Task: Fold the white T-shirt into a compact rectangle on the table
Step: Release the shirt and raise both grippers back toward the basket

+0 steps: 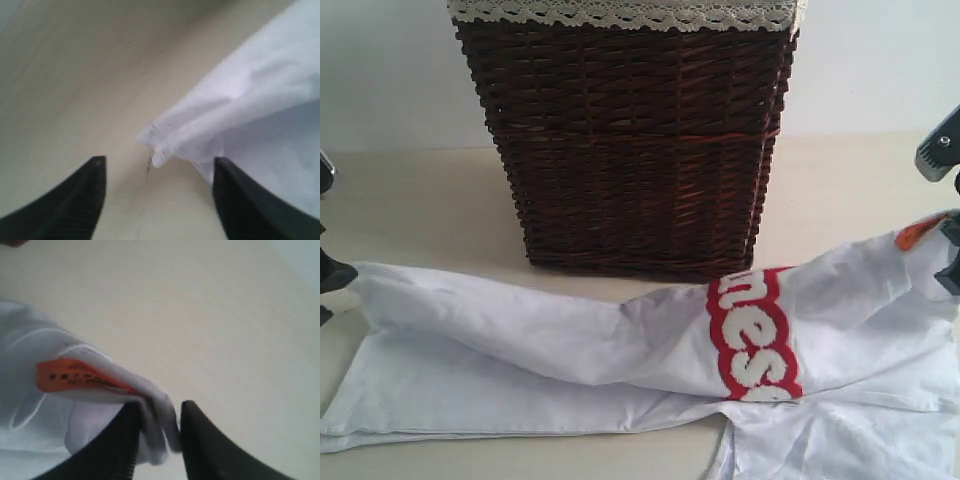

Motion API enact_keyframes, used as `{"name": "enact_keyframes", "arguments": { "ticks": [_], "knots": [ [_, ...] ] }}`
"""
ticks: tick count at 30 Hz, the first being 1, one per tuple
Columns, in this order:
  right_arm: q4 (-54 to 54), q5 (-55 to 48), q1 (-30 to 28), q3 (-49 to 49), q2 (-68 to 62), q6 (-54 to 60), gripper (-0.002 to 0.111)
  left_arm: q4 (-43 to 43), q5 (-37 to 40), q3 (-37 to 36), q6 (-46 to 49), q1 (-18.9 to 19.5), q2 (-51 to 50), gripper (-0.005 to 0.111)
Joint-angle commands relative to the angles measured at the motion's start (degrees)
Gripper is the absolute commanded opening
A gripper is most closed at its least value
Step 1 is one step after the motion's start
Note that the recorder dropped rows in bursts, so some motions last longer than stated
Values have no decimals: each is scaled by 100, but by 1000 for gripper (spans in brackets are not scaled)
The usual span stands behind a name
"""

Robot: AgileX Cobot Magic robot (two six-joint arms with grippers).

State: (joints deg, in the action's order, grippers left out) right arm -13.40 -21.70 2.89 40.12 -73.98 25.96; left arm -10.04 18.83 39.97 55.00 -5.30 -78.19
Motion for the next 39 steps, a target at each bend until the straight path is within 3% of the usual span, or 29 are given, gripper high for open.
{"name": "enact_keyframes", "arguments": {
  "ticks": [1, 4, 9, 12, 15, 19, 24, 26, 31, 34, 39],
  "knots": [
    [-174, 721, 12, -34, -212, -413, 58, 14, -800, 3, -314, 21, -209, 74],
    [-614, 1002, 12, 29, -212, -751, 60, 14, -1199, 3, -314, 21, -188, 71],
    [-971, 890, -1, 358, -212, -1857, 52, -32, -1341, 3, -365, 21, -154, 57],
    [-793, 774, 12, 469, -200, -2701, 28, -398, -1231, 3, -723, -37, -138, 33],
    [-271, 788, 99, 479, -180, -2648, 0, -1100, -1163, 35, -912, -306, -27, 0],
    [908, 1035, 561, 479, -167, -2159, 0, -2394, -1107, 293, -901, -1010, 42, 0],
    [2941, 1650, 1445, 227, -203, -804, 0, -3164, -1256, 480, -871, -1982, -221, 0],
    [3426, 2286, 1786, 9, -203, -674, 0, -3283, -1713, 480, -871, -2366, -320, 0],
    [3282, 3773, 2581, -243, -305, -1023, 0, -3256, -3017, 489, -933, -3122, -541, 0],
    [3243, 4492, 2713, -137, -630, -1131, 0, -2812, -3927, 615, -1421, -3294, -807, 0],
    [3301, 4800, 2713, 542, -1640, -1117, 0, -1378, -4215, 1161, -2646, -3032, -1549, 0]
  ]
}}
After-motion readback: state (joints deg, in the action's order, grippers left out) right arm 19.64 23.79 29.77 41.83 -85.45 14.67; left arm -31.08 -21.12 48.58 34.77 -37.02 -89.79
